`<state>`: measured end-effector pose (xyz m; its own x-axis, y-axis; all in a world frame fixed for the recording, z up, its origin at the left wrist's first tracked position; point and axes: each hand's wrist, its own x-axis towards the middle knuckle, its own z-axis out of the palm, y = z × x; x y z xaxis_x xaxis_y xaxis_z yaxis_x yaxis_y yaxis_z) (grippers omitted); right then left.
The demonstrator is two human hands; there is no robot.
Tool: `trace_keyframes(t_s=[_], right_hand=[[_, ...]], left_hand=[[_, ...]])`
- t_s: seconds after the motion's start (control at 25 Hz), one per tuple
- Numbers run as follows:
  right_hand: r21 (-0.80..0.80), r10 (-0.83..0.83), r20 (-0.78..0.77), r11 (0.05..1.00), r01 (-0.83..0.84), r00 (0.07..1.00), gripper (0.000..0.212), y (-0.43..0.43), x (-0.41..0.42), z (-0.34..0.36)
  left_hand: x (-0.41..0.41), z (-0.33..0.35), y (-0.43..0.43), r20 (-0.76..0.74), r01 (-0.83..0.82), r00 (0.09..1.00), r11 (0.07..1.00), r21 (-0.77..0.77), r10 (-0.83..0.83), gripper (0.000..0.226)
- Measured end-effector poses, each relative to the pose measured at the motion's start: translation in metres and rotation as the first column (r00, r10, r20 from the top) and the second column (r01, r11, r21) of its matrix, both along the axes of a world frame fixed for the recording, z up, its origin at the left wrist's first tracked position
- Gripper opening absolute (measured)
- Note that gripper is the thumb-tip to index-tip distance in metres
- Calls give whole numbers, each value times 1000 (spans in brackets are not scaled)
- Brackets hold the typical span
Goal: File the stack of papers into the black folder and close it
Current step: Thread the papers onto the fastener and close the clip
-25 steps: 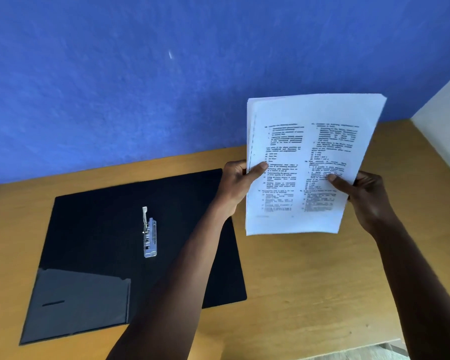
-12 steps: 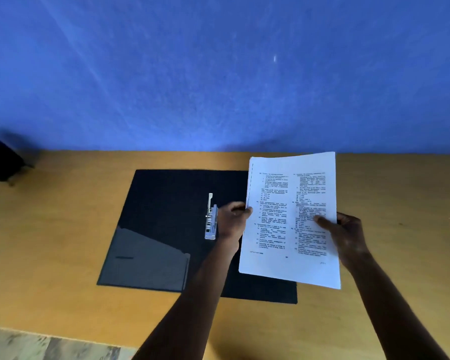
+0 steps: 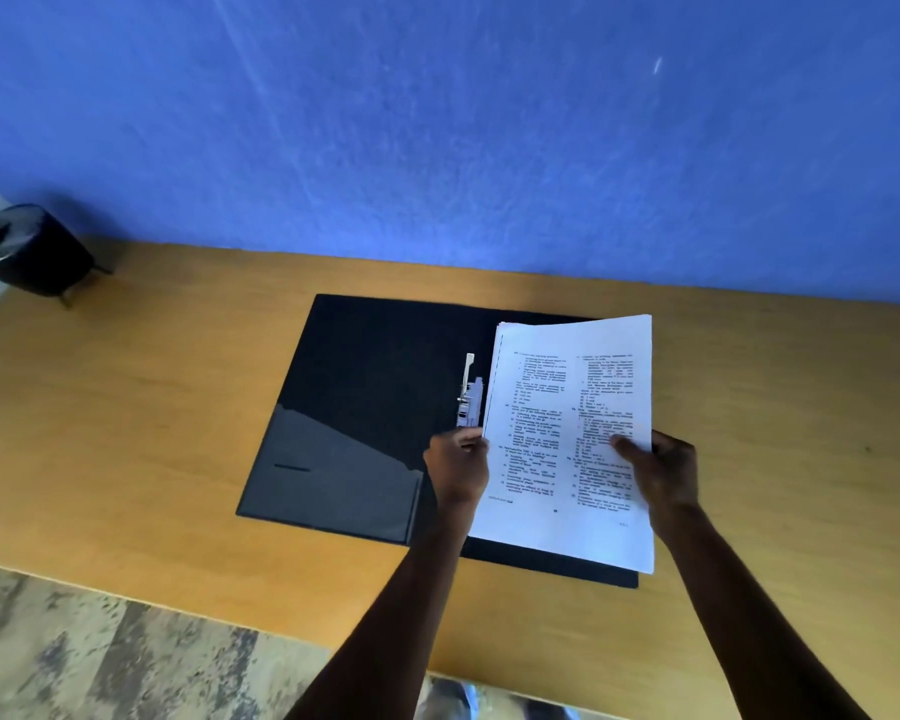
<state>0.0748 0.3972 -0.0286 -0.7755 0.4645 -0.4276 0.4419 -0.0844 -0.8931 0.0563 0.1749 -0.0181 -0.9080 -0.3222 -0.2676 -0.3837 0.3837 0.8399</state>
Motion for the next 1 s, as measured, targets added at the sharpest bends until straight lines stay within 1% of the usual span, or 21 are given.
trace_keyframes(t_s=[0.04,0.08,0.12,0.16,0.24,0.32,0.4,0.52,0.6,0.68,0.84,1.0], right_hand=[[2,-4,-3,1000,4,1000,13,-3,-1,0],[6,-4,-6,1000,4,1000,12,-6,-1,0],[11,-4,-6,1000,4,1000,11,-9,-2,0],[17,-4,-7,1000,4,1000,11,-10,-3,1],[37,-4,-3,999,4,1000,11,-12,-6,0],[63,7,12,998,-8,1000,8,-14,-7,-2],[87,22,27,996,-24,999,8,-16,-7,-3],[95,23,44,995,-27,999,8,-17,-7,-5],[101,29,48,994,-34,998,7,-16,-8,-6],[102,39,44,994,-44,998,8,-16,-9,-6],[102,42,40,994,-46,998,13,-17,-11,-2],[119,64,49,990,-70,997,19,-18,-13,-2]], left_hand=[[0,-2,-1,-3,5,1000,1000,-21,-5,14],[1,-1,-2,-14,36,999,997,-64,-37,7],[1,0,-2,-27,26,999,995,-101,-29,31],[2,2,-3,-30,58,998,987,-148,-63,30],[3,8,-3,-40,67,996,981,-184,-76,26],[3,12,-4,-63,75,994,980,-184,-87,31],[2,13,-6,-79,79,992,972,-221,-99,38],[2,11,-6,-63,59,995,962,-266,-78,32],[2,9,-5,-7,69,997,962,-265,-74,20],[3,8,-4,1,77,997,959,-272,-80,13],[4,4,-4,-26,105,993,944,-312,-119,12],[4,-1,-8,-34,96,993,944,-316,-112,14]])
